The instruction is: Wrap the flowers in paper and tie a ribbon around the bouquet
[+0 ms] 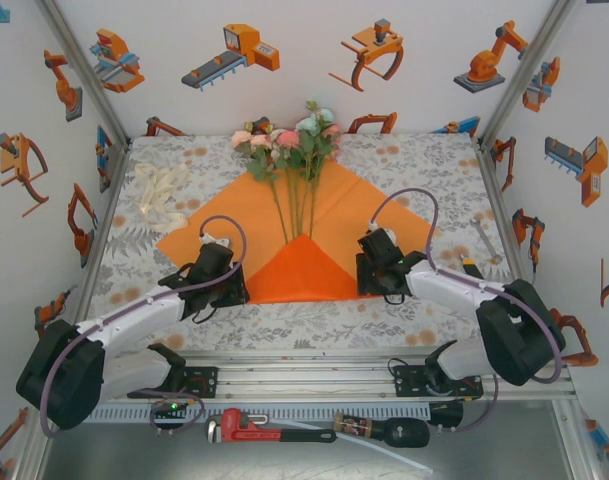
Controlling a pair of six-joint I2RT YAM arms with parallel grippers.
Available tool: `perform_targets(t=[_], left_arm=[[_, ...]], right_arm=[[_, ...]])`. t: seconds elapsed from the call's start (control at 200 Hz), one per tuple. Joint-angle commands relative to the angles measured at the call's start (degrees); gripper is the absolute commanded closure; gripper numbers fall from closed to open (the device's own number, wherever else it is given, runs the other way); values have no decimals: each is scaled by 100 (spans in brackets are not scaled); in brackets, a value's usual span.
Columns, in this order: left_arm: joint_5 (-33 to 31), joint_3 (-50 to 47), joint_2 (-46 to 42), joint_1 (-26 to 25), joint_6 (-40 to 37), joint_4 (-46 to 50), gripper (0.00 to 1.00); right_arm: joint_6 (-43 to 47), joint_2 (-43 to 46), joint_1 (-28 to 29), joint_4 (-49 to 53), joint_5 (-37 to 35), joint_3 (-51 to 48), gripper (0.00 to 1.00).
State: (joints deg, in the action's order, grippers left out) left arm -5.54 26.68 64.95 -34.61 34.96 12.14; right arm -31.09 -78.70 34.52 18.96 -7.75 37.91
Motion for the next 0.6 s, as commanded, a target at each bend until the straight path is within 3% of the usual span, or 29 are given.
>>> perform_targets(t=[0.0, 0.125, 0.24, 0.375, 0.596], left_arm=[[-585, 58, -81, 100, 391, 764, 55], [-605, 373, -271, 428, 784, 1062, 55], [-138, 898, -97, 1097, 906, 1317, 54], [31, 1715, 532, 1959, 960, 1712, 54], [-546, 2616, 1595, 3434, 1131, 1785, 50]], right_arm=[[173, 31, -33, 522, -76, 380, 47], [466, 148, 16, 810, -30, 988, 46], [851, 18, 295, 734, 87, 1542, 45], [1362, -727, 642, 644, 390, 2398, 41], [1693, -2097, 807, 202, 512, 3286, 34]])
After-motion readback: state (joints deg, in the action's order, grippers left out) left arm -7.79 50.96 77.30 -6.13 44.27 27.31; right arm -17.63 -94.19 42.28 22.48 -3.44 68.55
